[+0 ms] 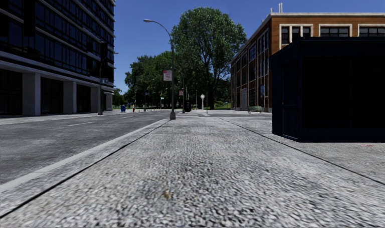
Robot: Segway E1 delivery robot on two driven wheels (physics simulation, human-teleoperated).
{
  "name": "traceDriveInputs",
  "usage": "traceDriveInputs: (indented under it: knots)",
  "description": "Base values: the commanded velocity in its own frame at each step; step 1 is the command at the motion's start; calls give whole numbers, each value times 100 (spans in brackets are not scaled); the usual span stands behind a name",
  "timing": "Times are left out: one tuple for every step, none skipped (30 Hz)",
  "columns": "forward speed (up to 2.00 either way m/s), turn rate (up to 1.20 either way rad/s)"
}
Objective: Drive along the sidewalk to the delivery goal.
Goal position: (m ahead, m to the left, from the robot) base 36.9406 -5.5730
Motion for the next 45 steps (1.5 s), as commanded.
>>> traceDriveInputs:
  knots:
    - [200, 0]
    - [200, 0]
    - [200, 0]
    - [200, 0]
    - [200, 0]
    - [200, 0]
    - [200, 0]
    - [200, 0]
    - [200, 0]
    - [200, 0]
    - [200, 0]
    - [200, 0]
    - [200, 0]
    - [200, 0]
    - [200, 0]
    - [200, 0]
    - [200, 0]
    - [200, 0]
    - [200, 0]
    - [200, 0]
    - [200, 0]
    - [200, 0]
    - [200, 0]
    - [200, 0]
    - [200, 0]
    - [200, 0]
    - [200, 0]
    - [200, 0]
    - [200, 0]
    - [200, 0]
    - [200, 0]
    - [200, 0]
    - [200, 0]
    - [200, 0]
    - [200, 0]
    - [200, 0]
    - [200, 0]
    - [200, 0]
    - [200, 0]
    - [200, 0]
    - [200, 0]
    - [200, 0]
    - [200, 0]
    - [200, 0]
    - [200, 0]
